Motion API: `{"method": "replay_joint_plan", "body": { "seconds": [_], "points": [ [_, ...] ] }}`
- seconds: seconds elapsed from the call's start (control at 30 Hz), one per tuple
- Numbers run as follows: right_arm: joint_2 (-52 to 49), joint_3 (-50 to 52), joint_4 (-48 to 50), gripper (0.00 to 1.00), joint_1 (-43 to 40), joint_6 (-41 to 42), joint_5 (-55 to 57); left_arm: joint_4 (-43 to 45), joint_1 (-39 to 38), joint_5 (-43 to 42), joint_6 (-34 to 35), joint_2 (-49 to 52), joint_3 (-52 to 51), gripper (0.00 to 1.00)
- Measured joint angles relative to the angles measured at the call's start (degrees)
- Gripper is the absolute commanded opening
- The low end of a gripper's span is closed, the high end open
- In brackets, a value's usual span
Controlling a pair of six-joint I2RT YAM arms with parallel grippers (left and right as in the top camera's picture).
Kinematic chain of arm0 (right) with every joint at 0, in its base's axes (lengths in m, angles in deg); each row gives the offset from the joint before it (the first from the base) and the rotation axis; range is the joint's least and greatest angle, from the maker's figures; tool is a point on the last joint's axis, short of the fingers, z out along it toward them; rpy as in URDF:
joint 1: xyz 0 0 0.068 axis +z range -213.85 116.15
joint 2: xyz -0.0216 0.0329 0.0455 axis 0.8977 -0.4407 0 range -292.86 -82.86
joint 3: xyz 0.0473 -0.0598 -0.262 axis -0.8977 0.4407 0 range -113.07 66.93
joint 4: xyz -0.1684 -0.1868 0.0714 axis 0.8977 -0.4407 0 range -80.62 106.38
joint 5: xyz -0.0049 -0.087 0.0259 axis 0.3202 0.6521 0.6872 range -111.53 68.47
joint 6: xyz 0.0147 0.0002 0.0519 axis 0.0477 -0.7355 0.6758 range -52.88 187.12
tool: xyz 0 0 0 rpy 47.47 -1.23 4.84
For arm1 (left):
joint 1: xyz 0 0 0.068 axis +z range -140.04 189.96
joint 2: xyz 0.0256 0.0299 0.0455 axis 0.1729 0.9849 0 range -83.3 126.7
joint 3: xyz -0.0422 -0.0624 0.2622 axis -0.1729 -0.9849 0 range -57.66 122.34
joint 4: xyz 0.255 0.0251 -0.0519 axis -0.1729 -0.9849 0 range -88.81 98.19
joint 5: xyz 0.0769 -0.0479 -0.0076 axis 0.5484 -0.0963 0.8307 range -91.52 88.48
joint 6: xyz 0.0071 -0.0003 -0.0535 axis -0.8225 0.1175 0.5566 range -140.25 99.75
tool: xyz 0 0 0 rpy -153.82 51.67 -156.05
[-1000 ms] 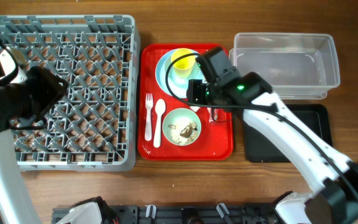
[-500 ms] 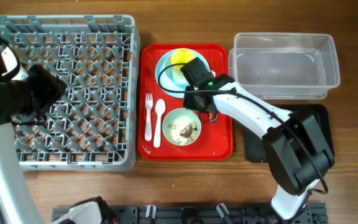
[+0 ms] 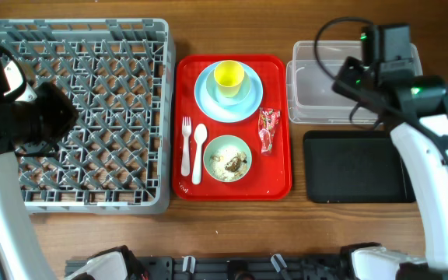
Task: Sort waste into correct bins and load items into the dishwasher rack
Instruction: 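Carry tissue with right gripper and drop it into clear bin, then grasp the red Apollo wrapper with the right gripper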
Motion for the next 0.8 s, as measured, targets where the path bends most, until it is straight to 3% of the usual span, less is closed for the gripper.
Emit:
{"method": "replay_joint_plan", "body": {
  "seconds": [0.1, 0.13, 0.2, 0.23, 0.27, 0.33, 0.4, 0.43, 0.53, 0.67, 0.8],
  "points": [
    [-2.8, 0.0, 1.6, 0.05, -4.2, -1.6, -2.6, 0.0, 0.0, 0.0, 0.0, 0.0, 0.0, 0.07],
    [-5.6, 0.0, 1.8, 0.10, -4.6, -2.0, -3.9, 0.0, 0.0, 0.0, 0.0, 0.0, 0.0, 0.07],
    [-10.6, 0.0, 2.3, 0.33, -4.7, -2.4, -5.0, 0.0, 0.0, 0.0, 0.0, 0.0, 0.0, 0.10],
    [-14.0, 0.0, 2.3, 0.55, -4.7, -3.2, -5.6, 0.0, 0.0, 0.0, 0.0, 0.0, 0.0, 0.22],
    [-17.2, 0.0, 2.2, 0.58, -4.7, -4.7, -6.3, 0.0, 0.0, 0.0, 0.0, 0.0, 0.0, 0.30],
    [-17.8, 0.1, 2.1, 0.62, -4.7, -6.0, -6.6, 0.0, 0.0, 0.0, 0.2, 0.0, 0.0, 0.39],
    [-17.0, 0.1, 1.6, 0.62, -4.7, -6.5, -7.0, 0.0, 0.0, 0.0, 0.0, 0.0, 0.0, 0.41],
    [-15.4, 0.1, 0.0, 0.52, -4.7, -7.0, -9.7, 0.0, 0.0, 0.0, 0.0, 0.0, 0.0, 0.42],
    [-9.9, -0.2, -4.1, 0.51, -3.7, -8.0, -17.6, -0.1, 0.0, 0.0, 0.0, 0.0, 0.0, 0.42],
    [-7.3, -0.2, -7.5, 0.52, 7.0, -7.5, -21.4, -0.1, 0.0, 0.0, 0.0, 0.0, 0.0, 0.42],
    [-7.3, 5.7, -5.0, 0.52, 18.1, -2.1, -16.6, -0.4, 0.0, 0.0, 0.0, 0.0, 0.0, 0.41]
  ]
}}
